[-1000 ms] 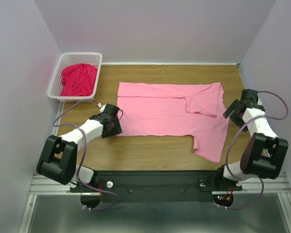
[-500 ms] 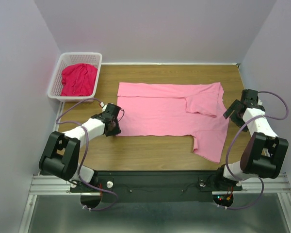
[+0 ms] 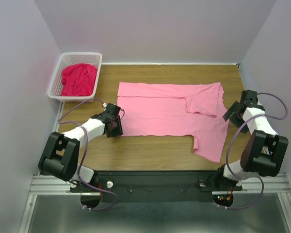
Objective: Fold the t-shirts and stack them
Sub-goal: Fold the tshirt
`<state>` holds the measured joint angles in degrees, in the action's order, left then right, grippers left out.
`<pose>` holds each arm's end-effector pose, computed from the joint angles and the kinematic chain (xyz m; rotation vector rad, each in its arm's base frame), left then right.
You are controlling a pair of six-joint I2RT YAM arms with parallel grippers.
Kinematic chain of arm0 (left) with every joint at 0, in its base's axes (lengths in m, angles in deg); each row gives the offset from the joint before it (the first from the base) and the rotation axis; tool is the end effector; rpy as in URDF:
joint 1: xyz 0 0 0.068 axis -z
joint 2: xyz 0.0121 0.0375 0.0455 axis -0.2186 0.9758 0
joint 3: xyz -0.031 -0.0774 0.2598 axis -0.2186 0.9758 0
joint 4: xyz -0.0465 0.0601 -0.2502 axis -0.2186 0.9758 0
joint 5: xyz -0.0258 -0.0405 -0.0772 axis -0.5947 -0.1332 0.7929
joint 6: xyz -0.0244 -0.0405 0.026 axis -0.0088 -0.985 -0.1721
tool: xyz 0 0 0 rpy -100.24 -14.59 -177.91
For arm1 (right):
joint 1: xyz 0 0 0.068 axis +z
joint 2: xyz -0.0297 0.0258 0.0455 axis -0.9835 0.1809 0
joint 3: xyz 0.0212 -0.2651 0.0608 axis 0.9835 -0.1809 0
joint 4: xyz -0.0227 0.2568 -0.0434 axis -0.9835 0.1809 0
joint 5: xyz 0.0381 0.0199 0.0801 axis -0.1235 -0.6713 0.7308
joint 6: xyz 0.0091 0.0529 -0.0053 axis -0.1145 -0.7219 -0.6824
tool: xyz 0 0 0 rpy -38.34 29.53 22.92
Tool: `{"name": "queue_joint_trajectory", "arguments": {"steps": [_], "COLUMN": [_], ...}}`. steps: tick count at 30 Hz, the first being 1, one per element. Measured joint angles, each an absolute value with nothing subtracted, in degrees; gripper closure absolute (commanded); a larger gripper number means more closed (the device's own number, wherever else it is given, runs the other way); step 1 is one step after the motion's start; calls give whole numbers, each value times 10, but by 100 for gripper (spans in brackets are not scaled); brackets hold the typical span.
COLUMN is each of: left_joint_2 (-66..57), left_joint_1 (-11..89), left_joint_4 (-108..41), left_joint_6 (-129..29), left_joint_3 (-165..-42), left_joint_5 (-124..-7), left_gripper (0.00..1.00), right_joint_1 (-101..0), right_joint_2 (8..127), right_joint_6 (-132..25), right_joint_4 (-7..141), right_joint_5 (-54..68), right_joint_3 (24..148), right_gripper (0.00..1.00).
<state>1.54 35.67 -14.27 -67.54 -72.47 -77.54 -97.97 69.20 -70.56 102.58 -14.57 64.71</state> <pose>0.2449 -0.1014 0.1701 -0.1550 2.5824 -0.2519 0.2606 -0.0955 0.2148 1.0297 2.4583 -0.2863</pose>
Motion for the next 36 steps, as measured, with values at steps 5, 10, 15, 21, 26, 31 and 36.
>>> {"name": "queue_joint_trajectory", "arguments": {"steps": [5,10,15,21,26,31,36], "left_joint_2": [16,25,41,46,47,48,48], "left_joint_1": [359,360,362,364,365,365,365], "left_joint_4": [-137,-127,-112,-112,-109,-108,-108], "left_joint_6": [-673,-673,-671,-671,-671,-671,-671], "left_joint_3": [-726,-735,-751,-754,-757,-758,-758], "left_joint_5": [-773,-779,-787,-783,-783,-781,-775], "left_gripper": [57,60,72,91,92,93,93], "right_joint_1": [-980,-980,-980,-980,-980,-980,-980], "right_joint_2": [692,692,692,692,706,735,759], "right_joint_6": [-706,-705,-706,-704,-704,-708,-711], "right_joint_4": [1028,1028,1028,1032,1036,1040,1040], "right_joint_5": [-145,-145,-143,-142,-139,-130,-119], "right_joint_3": [647,647,647,647,645,626,624], "right_gripper": [7,7,7,12,25,39,49]}}
